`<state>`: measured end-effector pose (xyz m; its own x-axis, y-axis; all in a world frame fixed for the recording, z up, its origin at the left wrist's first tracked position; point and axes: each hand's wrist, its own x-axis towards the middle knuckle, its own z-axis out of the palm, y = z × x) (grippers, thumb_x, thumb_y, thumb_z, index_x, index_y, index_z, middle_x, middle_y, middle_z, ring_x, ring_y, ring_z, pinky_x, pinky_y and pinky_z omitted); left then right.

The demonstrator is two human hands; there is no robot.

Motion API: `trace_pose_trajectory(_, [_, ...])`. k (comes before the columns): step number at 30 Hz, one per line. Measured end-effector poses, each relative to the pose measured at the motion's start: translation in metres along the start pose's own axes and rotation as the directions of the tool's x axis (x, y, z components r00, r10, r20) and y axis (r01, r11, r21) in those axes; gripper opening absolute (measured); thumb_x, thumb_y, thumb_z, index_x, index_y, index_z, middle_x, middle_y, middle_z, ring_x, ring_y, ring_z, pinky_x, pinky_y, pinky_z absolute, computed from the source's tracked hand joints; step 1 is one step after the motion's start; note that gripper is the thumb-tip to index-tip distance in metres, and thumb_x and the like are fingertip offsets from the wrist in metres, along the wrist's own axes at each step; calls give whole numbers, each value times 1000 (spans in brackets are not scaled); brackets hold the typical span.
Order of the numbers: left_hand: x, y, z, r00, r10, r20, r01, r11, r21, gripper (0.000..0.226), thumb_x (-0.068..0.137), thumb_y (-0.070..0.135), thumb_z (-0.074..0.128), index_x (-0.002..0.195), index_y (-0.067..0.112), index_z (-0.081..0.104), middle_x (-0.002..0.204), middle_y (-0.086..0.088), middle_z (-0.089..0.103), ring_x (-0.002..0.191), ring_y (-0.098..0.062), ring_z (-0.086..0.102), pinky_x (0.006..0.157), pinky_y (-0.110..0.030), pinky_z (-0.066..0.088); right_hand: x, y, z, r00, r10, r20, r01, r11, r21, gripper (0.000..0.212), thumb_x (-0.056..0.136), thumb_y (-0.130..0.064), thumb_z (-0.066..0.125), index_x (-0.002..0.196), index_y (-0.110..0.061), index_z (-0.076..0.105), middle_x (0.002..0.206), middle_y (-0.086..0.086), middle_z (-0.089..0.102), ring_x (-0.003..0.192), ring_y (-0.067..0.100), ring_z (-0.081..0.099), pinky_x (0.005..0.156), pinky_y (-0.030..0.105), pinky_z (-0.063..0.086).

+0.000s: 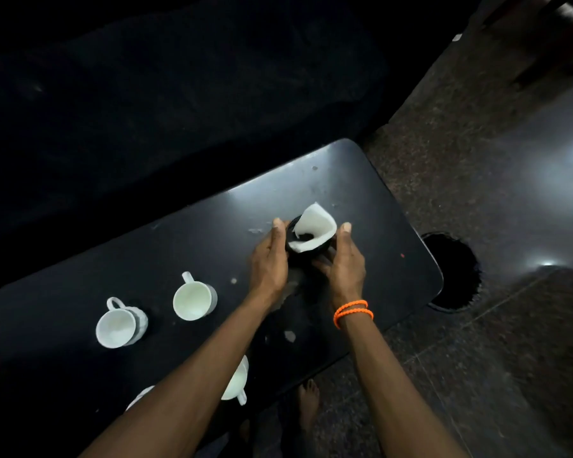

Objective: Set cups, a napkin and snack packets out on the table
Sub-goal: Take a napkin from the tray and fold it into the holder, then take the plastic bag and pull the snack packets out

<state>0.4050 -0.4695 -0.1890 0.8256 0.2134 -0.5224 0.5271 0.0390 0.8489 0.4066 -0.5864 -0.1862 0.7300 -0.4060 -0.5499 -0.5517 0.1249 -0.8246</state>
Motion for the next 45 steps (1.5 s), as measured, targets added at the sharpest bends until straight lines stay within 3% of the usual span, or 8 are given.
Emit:
trace_pose_trajectory(9, [-56,-37,-35,999,-10,-33,10,1000,19,60,99,72,28,127,43,72,126,8,77,124,-20,69,113,-47,50,-55,46,-8,999,39,14,-39,998,-54,47,85,-77,51,93,-41,81,102,-7,81,105,20,75,99,52,57])
trace_pose_trajectory(22, [-79,-63,-47,997,-14,-76,13,1000,-10,61,98,70,35,129,33,72,130,11,72,128,-17,65,113,-49,50,-81,48,-11,998,-68,-7,64,961,-269,43,97,-64,49,83,-32,74,81,-15,74,93,16,72,92,46,60])
trace_pose_trajectory(25, [-81,-57,-54,992,16,-124,-10,999,47,42,106,57,38,104,37,75,100,25,67,114,-18,67,108,-51,52,-83,39,-7,981,-192,-42,168,932,-322,36,102,-53,51,105,-26,76,107,-10,75,109,15,67,99,37,52])
trace_pose_trajectory(28, [-80,-48,-67,984,71,-164,-57,994,91,36,109,51,39,102,36,71,99,18,66,108,-24,68,104,-48,52,-87,21,2,941,-337,-33,290,853,-435,47,102,-47,56,130,-12,68,133,10,66,129,27,56,111,45,44])
trace_pose_trajectory(32, [-80,-38,-98,962,153,-225,-126,984,128,41,110,46,39,85,24,63,79,2,66,87,-28,67,85,-42,50,-104,-2,31,849,-521,88,477,686,-549,47,100,-46,58,133,-12,64,137,9,62,135,26,50,114,50,37])
trace_pose_trajectory(36, [-85,-30,-145,912,201,-357,-160,977,142,43,110,45,41,70,31,48,67,12,55,69,-4,53,71,-31,34,-138,-10,83,761,-587,275,621,537,-571,46,100,-44,60,134,-13,63,134,6,63,132,24,51,113,46,35])
trace_pose_trajectory(41, [-96,-28,-224,874,137,-467,-141,990,27,38,110,46,41,98,21,67,91,7,70,95,-16,68,99,-45,53,-190,12,158,662,-561,497,748,451,-488,47,99,-41,64,133,-10,64,134,9,65,132,27,54,112,51,41])
trace_pose_trajectory(45, [-114,-38,-309,785,64,-616,-118,992,-47,54,105,58,37,123,20,70,123,-1,74,115,-20,69,103,-49,54,-244,47,224,568,-480,668,816,433,-384,47,97,-42,65,133,-11,65,134,9,66,130,27,56,112,47,42])
